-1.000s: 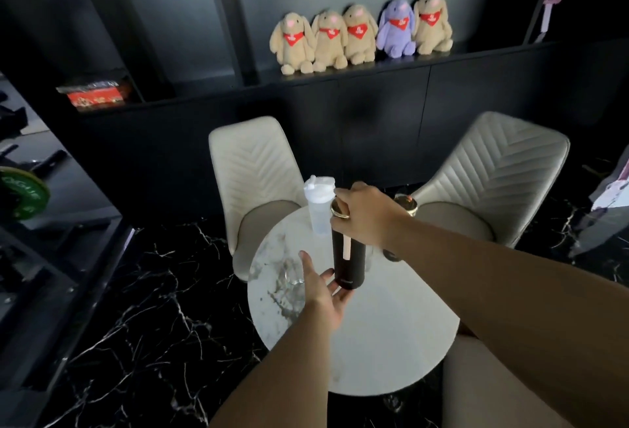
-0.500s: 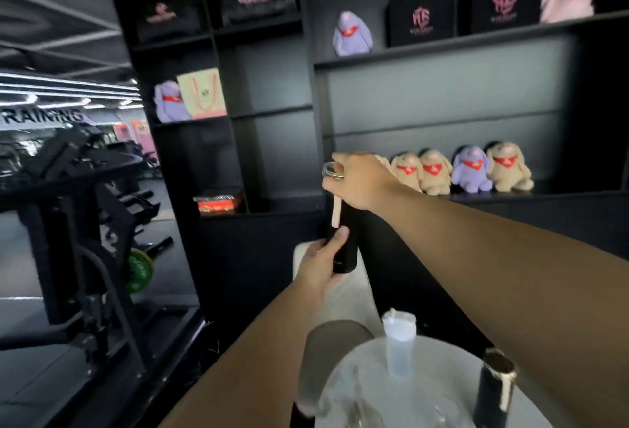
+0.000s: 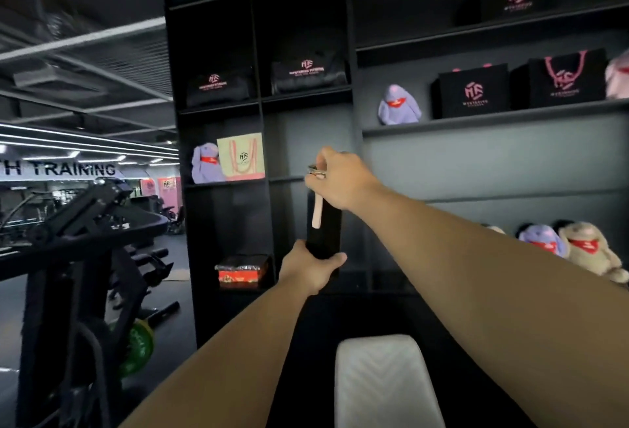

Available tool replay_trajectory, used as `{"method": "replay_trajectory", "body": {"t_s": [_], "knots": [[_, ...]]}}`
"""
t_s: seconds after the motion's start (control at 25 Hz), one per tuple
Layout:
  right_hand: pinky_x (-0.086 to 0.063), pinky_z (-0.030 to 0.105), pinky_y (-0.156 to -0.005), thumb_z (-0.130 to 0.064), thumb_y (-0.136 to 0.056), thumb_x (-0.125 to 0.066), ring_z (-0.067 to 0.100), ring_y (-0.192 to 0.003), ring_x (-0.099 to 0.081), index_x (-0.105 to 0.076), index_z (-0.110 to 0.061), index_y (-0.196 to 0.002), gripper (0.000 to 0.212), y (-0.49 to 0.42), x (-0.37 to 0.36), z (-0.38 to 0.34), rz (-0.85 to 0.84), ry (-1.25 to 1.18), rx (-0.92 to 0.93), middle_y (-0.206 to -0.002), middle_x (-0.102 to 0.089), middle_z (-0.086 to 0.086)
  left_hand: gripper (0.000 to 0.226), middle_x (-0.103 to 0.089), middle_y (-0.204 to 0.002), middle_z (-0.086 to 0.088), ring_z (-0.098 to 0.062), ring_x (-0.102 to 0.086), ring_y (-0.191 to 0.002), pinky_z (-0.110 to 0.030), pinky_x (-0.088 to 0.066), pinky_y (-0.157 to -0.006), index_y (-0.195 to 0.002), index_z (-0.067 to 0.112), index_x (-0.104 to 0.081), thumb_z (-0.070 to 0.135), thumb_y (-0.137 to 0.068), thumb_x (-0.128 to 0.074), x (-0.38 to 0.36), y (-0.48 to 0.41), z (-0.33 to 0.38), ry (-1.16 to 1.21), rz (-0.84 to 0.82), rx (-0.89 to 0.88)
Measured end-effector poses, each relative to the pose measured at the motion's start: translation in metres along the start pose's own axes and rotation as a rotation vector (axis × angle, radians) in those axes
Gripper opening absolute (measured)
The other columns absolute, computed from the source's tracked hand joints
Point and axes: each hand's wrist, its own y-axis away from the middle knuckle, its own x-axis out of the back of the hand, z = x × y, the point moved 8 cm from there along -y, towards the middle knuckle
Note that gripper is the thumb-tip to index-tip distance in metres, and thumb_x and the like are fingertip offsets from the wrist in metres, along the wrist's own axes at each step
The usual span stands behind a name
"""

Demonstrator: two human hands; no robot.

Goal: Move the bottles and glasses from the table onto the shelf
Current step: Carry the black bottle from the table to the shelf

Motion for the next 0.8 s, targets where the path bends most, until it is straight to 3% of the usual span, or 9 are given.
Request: {"method": "replay_trajectory", "body": {"t_s": [0.12, 0.28, 0.52, 0.68, 0.8], "knots": [[-0.051, 0.035, -0.076, -0.045, -0.087, -0.058, 0.026, -0.088, -0.056, -0.059, -0.021, -0.105, 0.030, -0.065, -0.037, 0.016, 0.042, -0.002, -0.067, -0.103, -0.064, 0.008, 0.069, -0.070, -0.101, 0.000, -0.023, -0.074, -0.083, -0.041, -0.065, -0.074, -0.119, 0.027, -0.054, 0.066, -0.066, -0.076, 0.019, -0.071, -0.011, -0.056, -0.014, -0.074], [-0.040, 0.029, -0.084, -0.049, -0.091, -0.060, 0.024, -0.104, -0.052, -0.063, -0.021, -0.125, 0.044, -0.143, -0.097, 0.036, 0.083, 0.004, -0.055, -0.117, -0.059, 0.011, 0.064, -0.071, -0.098, 0.000, -0.024, -0.074, -0.083, -0.037, -0.064, -0.071, -0.117, 0.027, -0.057, 0.063, -0.068, -0.077, 0.033, -0.165, -0.031, -0.034, -0.024, -0.124], [-0.040, 0.040, -0.106, -0.053, -0.087, -0.068, 0.028, -0.132, -0.038, -0.044, -0.023, -0.146, 0.070, -0.255, -0.169, 0.070, 0.053, 0.027, 0.059, -0.137, -0.046, 0.008, 0.057, -0.071, -0.103, 0.002, -0.021, -0.075, -0.084, -0.026, -0.056, -0.058, -0.117, 0.026, -0.057, 0.061, -0.076, -0.075, 0.028, -0.305, -0.045, 0.030, 0.019, -0.204], [-0.044, 0.043, -0.103, -0.045, -0.083, -0.073, 0.029, -0.122, -0.045, -0.040, -0.027, -0.129, 0.060, -0.349, -0.205, 0.113, 0.124, -0.084, 0.112, -0.128, -0.046, 0.003, 0.058, -0.072, -0.100, 0.003, -0.022, -0.075, -0.080, -0.028, -0.059, -0.059, -0.118, 0.025, -0.058, 0.063, -0.077, -0.072, 0.025, -0.421, -0.033, -0.001, 0.073, -0.248], [-0.045, 0.045, -0.104, -0.050, -0.083, -0.070, 0.030, -0.120, -0.048, -0.036, -0.032, -0.134, 0.064, -0.414, -0.240, 0.148, 0.147, -0.112, 0.107, -0.128, -0.046, 0.004, 0.053, -0.072, -0.094, 0.002, -0.019, -0.075, -0.066, -0.023, -0.052, -0.045, -0.116, 0.023, -0.058, 0.061, -0.080, -0.070, 0.020, -0.498, -0.027, -0.020, 0.038, -0.236]]}}
